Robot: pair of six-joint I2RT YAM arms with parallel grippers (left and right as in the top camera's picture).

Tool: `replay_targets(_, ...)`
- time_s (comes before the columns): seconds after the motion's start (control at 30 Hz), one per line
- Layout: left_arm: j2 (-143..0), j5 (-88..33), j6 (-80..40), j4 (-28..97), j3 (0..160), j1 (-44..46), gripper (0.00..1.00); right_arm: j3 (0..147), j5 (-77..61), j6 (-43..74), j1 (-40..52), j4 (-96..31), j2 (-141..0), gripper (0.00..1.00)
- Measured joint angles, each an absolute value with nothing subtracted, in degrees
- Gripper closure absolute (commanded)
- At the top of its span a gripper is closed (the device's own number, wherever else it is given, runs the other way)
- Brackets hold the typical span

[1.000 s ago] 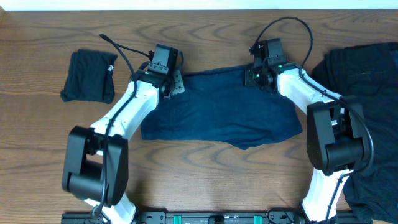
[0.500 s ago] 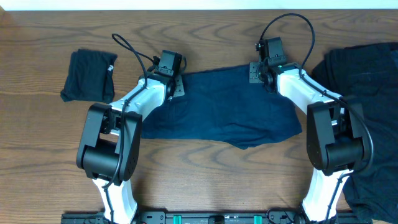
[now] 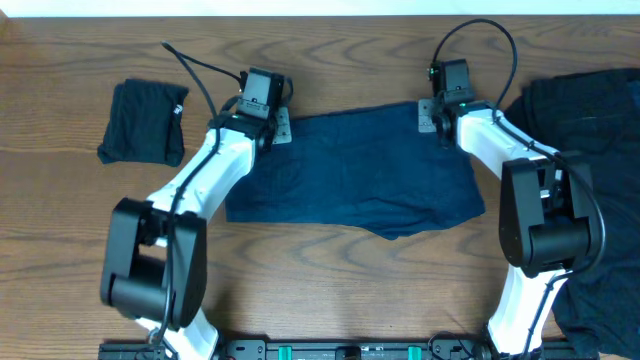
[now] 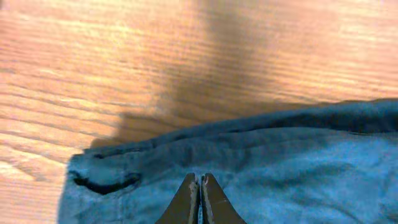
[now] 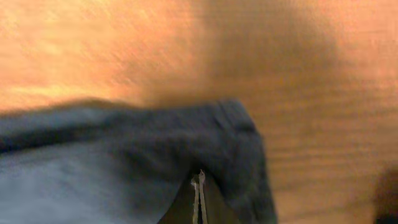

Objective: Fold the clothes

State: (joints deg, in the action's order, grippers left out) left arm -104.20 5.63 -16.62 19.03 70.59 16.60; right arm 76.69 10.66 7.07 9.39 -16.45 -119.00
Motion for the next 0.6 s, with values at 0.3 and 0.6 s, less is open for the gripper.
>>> replay_targets(0.3, -107.7, 7.4, -16.4, 19.3, 70.6, 16.6, 0.94, 76.7, 10.1, 6.2, 7.4, -14.6, -119.2, 0.99)
replay_targets(0.6, -114.4, 9.7, -16.1, 17.0, 70.6, 15.6, 0.94, 76.7, 10.0, 5.9, 7.4, -12.2, -121.5, 0.99)
